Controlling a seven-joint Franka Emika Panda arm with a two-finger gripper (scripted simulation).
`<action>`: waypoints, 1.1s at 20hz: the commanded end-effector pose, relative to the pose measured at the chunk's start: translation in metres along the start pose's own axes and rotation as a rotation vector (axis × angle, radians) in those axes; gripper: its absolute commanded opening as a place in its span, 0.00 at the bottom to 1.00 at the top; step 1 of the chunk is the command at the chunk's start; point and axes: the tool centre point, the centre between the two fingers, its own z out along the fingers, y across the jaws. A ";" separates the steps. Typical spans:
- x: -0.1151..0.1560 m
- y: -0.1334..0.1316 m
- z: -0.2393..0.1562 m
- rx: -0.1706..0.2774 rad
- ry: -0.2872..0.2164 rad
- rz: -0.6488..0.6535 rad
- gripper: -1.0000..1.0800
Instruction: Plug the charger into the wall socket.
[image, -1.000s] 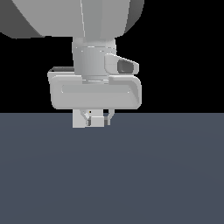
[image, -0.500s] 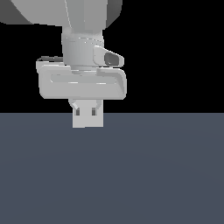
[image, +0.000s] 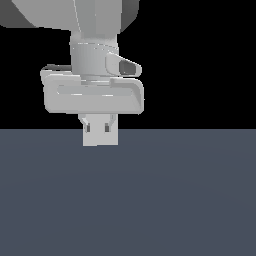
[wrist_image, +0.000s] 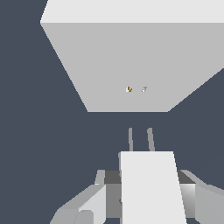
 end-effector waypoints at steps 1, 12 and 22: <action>0.001 0.000 0.000 0.000 0.000 0.000 0.00; 0.028 0.000 0.011 0.000 0.000 0.000 0.00; 0.047 0.000 0.018 0.000 0.000 0.000 0.00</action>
